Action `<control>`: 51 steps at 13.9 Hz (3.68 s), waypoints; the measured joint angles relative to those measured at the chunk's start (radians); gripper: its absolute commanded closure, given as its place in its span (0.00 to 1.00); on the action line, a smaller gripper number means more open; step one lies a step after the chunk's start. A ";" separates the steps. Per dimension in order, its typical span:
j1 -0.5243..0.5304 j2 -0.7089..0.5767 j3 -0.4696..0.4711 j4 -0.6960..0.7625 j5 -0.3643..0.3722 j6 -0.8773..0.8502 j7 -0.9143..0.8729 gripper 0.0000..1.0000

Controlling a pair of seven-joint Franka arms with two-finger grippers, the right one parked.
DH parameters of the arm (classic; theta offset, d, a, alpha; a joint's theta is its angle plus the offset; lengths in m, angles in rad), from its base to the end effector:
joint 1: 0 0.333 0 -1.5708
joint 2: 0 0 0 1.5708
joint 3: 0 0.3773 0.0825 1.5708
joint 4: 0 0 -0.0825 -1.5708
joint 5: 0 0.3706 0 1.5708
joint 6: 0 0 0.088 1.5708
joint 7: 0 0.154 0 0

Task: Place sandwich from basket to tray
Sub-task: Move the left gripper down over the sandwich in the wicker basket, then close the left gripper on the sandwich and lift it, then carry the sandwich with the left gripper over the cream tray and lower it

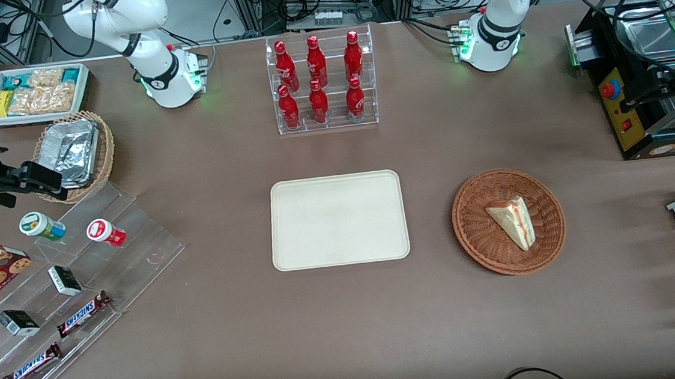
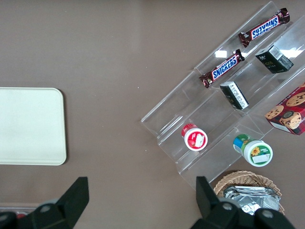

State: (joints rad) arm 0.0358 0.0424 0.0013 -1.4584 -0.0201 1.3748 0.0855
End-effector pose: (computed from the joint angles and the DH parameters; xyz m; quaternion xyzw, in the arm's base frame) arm 0.5300 0.0163 0.6509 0.9976 -0.0255 -0.0622 0.0138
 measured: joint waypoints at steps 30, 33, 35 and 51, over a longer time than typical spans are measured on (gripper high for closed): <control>-0.171 0.238 0.000 -0.643 0.011 0.989 -0.851 0.00; -0.171 0.266 0.000 -0.695 0.011 1.087 -0.852 0.76; -0.172 0.285 0.000 -0.699 0.011 1.105 -0.852 1.00; -0.468 0.244 -0.012 -0.207 0.093 0.431 -1.000 1.00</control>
State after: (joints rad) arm -0.4323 0.2860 -0.0106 -1.6652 0.0733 1.8061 -0.9143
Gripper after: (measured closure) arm 0.828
